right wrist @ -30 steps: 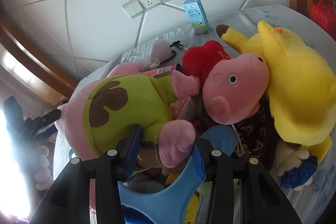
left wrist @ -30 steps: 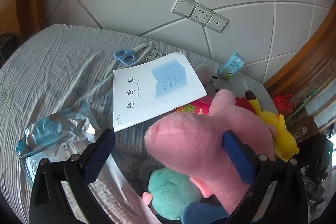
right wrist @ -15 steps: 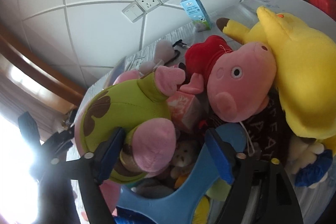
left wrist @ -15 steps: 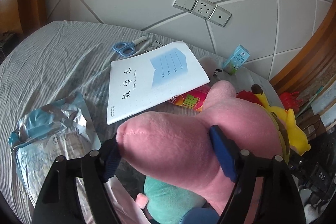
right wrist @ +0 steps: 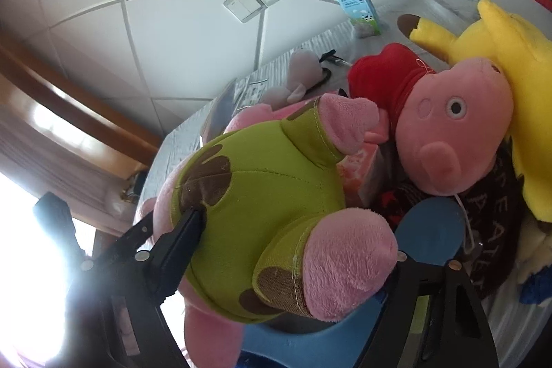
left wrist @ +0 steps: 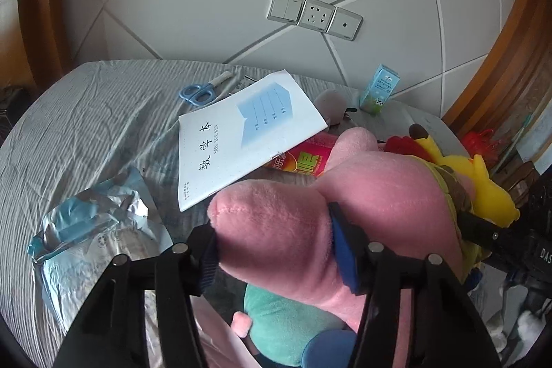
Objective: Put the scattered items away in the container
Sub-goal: 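Grip the pink-green plush with both tools and lift it off the pile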
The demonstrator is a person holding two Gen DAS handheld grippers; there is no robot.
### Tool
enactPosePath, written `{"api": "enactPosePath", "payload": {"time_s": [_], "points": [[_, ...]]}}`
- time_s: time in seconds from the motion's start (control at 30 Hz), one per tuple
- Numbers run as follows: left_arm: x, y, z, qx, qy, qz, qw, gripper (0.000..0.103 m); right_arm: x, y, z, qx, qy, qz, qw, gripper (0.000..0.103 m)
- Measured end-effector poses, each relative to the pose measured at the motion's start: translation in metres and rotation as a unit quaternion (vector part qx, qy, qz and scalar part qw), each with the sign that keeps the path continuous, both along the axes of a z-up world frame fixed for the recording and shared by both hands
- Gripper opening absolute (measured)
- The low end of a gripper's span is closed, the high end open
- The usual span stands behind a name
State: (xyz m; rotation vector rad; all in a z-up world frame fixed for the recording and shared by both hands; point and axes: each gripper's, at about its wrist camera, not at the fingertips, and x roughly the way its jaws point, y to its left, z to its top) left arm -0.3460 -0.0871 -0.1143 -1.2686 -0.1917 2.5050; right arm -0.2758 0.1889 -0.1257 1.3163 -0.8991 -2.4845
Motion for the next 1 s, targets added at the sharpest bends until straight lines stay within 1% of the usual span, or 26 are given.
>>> {"api": "enactPosePath", "payload": {"time_s": [0.07, 0.17, 0.27, 0.3, 0.33, 0.37, 0.4, 0.43, 0.47, 0.5, 0.53, 0.57, 0.6, 0.67, 0.73, 0.8, 0.87, 1.0], "points": [[0.013, -0.002, 0.012, 0.0, 0.012, -0.006, 0.9999, 0.049, 0.005, -0.001, 0.008, 0.004, 0.003, 0.009, 1.0, 0.076], [0.036, -0.005, 0.027, 0.0, 0.014, -0.014, 0.9998, 0.049, 0.022, -0.003, 0.024, 0.007, 0.01, 0.021, 1.0, 0.076], [0.069, -0.005, 0.037, 0.009, 0.009, -0.029, 0.9995, 0.049, 0.051, -0.002, 0.04, 0.017, 0.016, 0.025, 0.999, 0.076], [0.081, -0.005, 0.038, 0.011, 0.009, -0.033, 0.9994, 0.049, 0.06, -0.002, 0.042, 0.023, 0.015, 0.027, 0.999, 0.076], [0.09, -0.004, 0.036, 0.008, 0.003, -0.036, 0.9993, 0.049, 0.07, -0.001, 0.043, 0.029, 0.013, 0.029, 0.999, 0.076], [0.097, -0.002, 0.029, 0.003, -0.009, -0.038, 0.9992, 0.049, 0.074, 0.0, 0.036, 0.028, 0.002, 0.031, 0.999, 0.076], [0.1, 0.001, 0.019, -0.001, -0.029, -0.039, 0.9988, 0.053, 0.075, 0.003, 0.025, 0.024, -0.017, 0.031, 0.999, 0.077], [0.101, 0.0, 0.009, -0.004, -0.043, -0.03, 0.9986, 0.058, 0.078, 0.006, 0.015, 0.017, -0.03, 0.031, 0.999, 0.08], [0.103, -0.001, 0.0, -0.006, -0.057, -0.021, 0.9981, 0.066, 0.081, 0.008, 0.005, 0.009, -0.043, 0.03, 0.999, 0.082], [0.104, -0.002, -0.009, -0.008, -0.071, -0.012, 0.9974, 0.076, 0.086, 0.011, -0.001, -0.005, -0.044, 0.027, 0.999, 0.089], [0.106, -0.003, -0.01, -0.018, -0.066, -0.007, 0.9976, 0.079, 0.091, 0.013, -0.007, -0.019, -0.045, 0.023, 0.999, 0.097], [0.108, -0.003, -0.011, -0.029, -0.059, -0.003, 0.9978, 0.08, 0.095, 0.014, -0.009, -0.024, -0.047, 0.018, 0.998, 0.1], [0.109, -0.003, -0.01, -0.037, -0.056, -0.009, 0.9977, 0.081, 0.097, 0.011, -0.006, -0.017, -0.042, 0.019, 0.999, 0.101], [0.111, -0.003, -0.007, -0.044, -0.051, -0.014, 0.9976, 0.081, 0.102, 0.006, 0.001, -0.001, -0.033, 0.021, 0.999, 0.101], [0.113, -0.004, -0.01, -0.052, -0.05, -0.015, 0.9973, 0.082, 0.104, -0.001, 0.011, 0.021, -0.018, 0.03, 0.999, 0.101], [0.114, -0.01, -0.017, -0.038, -0.052, -0.01, 0.9978, 0.083, 0.102, -0.005, 0.015, 0.029, -0.009, 0.033, 0.999, 0.101], [0.113, -0.014, -0.024, -0.015, -0.063, -0.003, 0.9979, 0.083, 0.097, -0.005, 0.011, 0.036, -0.016, 0.027, 0.999, 0.102], [0.113, -0.013, -0.024, -0.011, -0.057, -0.012, 0.9983, 0.083, 0.087, -0.002, -0.001, 0.026, -0.016, 0.011, 0.999, 0.103]]}}
